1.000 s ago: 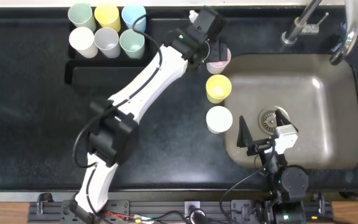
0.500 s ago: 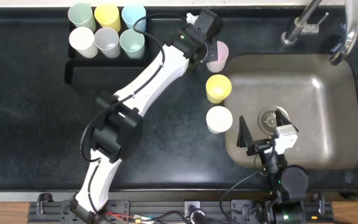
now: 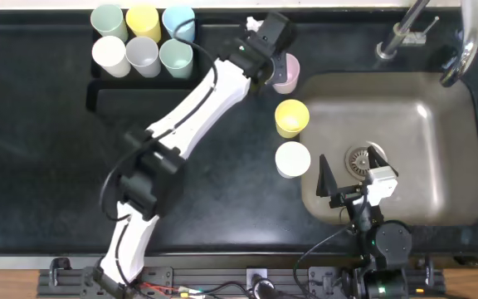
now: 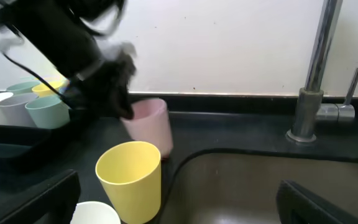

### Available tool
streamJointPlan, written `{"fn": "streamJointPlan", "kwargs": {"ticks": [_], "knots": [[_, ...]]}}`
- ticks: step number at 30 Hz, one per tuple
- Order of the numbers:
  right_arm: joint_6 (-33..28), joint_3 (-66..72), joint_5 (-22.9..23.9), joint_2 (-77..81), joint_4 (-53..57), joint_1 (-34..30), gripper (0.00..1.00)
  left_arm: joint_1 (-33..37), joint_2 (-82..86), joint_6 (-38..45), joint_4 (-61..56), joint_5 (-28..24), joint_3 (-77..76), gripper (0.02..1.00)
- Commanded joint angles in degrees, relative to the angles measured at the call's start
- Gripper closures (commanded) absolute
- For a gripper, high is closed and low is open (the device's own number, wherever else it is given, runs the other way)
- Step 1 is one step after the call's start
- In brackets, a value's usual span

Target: Store Cups

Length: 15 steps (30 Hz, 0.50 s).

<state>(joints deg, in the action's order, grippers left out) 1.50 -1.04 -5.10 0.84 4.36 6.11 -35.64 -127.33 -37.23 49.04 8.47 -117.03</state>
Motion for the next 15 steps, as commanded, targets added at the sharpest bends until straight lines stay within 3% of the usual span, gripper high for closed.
{"fn": "streamJointPlan", "kwargs": {"ticks": [1, 7, 15], "knots": [[0.2, 0.76, 0.46, -0.63, -0.33, 0.35, 0.003, 1.73, 18.69, 2.84, 1.22, 8.61, 3.61, 0.985], [0.2, 0.76, 0.46, -0.63, -0.31, 0.35, 0.003, 11.98, 37.55, 7.1, 0.92, 8.04, 19.41, 0.985], [0.2, 0.76, 0.46, -0.63, -0.31, 0.35, 0.007, 34.8, 52.63, 15.65, -0.11, -1.22, 40.79, 0.982]]}}
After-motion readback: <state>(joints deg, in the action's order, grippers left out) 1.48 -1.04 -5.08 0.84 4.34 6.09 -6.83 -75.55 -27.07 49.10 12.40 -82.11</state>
